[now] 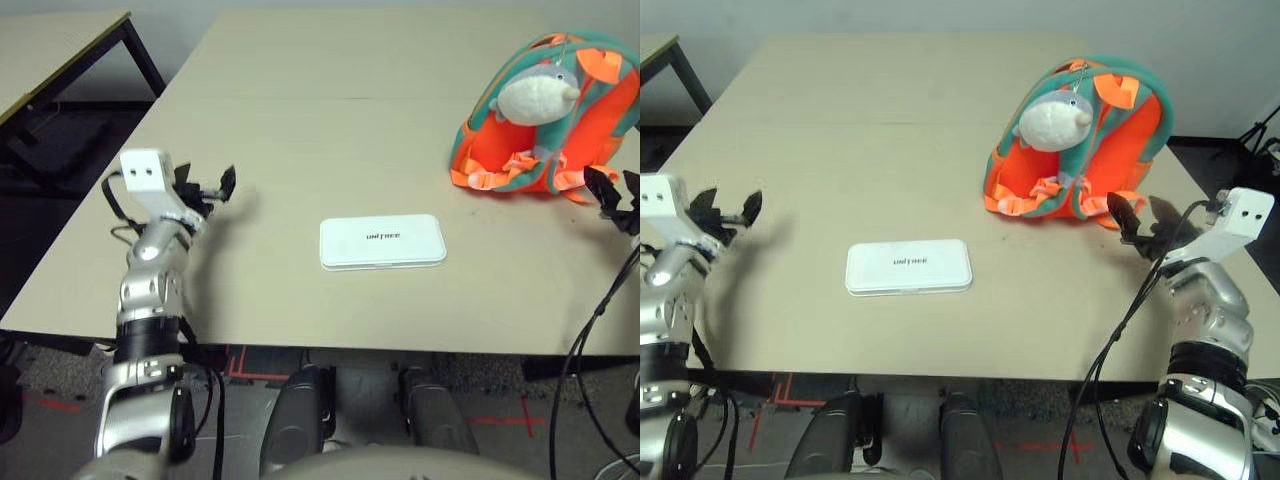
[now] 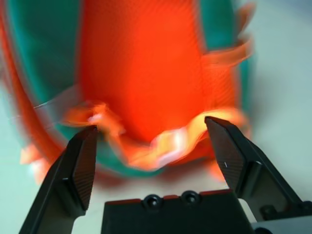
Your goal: Put the pencil case into the backpack and zip it.
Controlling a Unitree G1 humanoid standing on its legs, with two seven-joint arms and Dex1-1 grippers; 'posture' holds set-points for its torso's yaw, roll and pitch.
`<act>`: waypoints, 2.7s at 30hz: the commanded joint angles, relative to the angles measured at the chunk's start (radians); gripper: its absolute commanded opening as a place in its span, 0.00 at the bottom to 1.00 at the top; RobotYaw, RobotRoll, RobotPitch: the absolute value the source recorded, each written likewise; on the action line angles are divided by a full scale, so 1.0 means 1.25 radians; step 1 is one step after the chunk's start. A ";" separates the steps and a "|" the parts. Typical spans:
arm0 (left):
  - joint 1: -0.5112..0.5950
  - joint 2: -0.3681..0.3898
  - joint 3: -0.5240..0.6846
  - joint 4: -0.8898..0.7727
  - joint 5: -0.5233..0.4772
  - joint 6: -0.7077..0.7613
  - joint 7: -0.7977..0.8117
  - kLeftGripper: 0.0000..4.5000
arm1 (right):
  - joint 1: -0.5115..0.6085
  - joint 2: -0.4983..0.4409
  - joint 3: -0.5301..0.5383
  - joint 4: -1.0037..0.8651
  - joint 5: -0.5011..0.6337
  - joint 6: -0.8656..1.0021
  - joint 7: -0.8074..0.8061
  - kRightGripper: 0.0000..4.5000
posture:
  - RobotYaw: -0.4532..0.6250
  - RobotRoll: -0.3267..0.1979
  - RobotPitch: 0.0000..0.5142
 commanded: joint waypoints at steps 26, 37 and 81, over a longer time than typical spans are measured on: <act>-0.119 0.135 -0.067 0.184 -0.517 0.987 -0.091 1.00 | -0.076 0.016 0.156 -0.255 0.240 0.875 -0.102 0.25 | 0.37 0.62 0.11; -0.138 0.072 -0.071 0.252 -0.454 0.987 -0.086 1.00 | -0.113 0.050 0.254 -0.178 0.149 0.769 -0.066 0.00 | 0.38 0.62 0.11; -0.199 -0.027 -0.172 0.440 -0.194 0.868 -0.267 1.00 | -0.158 0.155 0.364 -0.172 -0.047 0.668 -0.071 0.00 | 0.36 0.62 0.13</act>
